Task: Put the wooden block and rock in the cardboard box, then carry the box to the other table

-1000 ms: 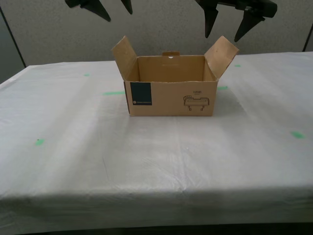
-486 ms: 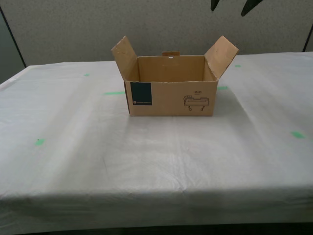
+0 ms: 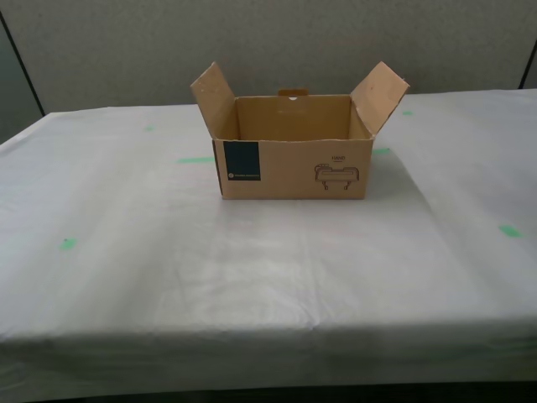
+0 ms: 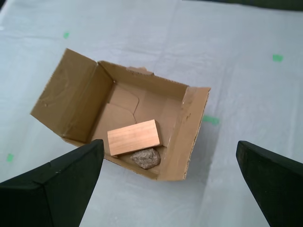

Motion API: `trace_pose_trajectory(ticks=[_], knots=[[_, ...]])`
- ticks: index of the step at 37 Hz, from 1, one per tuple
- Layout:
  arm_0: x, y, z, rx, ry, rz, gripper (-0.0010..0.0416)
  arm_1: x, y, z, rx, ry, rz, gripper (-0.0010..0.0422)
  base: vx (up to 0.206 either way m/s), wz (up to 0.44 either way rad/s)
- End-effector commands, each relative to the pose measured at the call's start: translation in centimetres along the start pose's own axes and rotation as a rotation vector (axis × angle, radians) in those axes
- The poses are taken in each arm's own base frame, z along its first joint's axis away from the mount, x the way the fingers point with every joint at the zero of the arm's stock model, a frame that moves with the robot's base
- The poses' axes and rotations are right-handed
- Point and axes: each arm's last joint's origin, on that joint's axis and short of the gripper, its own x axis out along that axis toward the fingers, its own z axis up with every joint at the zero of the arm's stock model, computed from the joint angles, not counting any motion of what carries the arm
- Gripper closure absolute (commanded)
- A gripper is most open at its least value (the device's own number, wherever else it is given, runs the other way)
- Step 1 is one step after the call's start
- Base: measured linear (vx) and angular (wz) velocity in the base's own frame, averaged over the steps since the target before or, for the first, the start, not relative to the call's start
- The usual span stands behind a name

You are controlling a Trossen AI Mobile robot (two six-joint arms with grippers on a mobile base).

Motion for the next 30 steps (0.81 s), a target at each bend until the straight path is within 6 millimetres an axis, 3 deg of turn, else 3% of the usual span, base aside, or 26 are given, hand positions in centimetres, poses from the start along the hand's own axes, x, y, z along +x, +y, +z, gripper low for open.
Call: trace_pose_trajectory(ticks=[1, 10, 21, 30], knots=[[-1.6, 0.2, -0.2, -0.015, -0.044, -0.005, 0.0016, -0.8, 0.3, -1.4, 0.004, -0.057, 0.0, 0.0108, 0.0, 0.0], [-4.0, 0.3, -0.9, -0.029, -0.103, -0.034, 0.0016, -2.1, 1.0, -5.1, 0.003, -0.07, 0.013, 0.0108, 0.0, 0.0], [-2.0, -0.4, -4.8, -0.035, -0.088, -0.035, 0.0016, -2.6, 1.5, -7.7, 0.01, -0.084, 0.011, 0.0108, 0.0, 0.0], [-1.4, -0.9, -7.6, -0.043, -0.154, -0.027, 0.0016, -2.4, 1.7, -8.6, 0.014, -0.088, 0.01, 0.0108, 0.0, 0.0]])
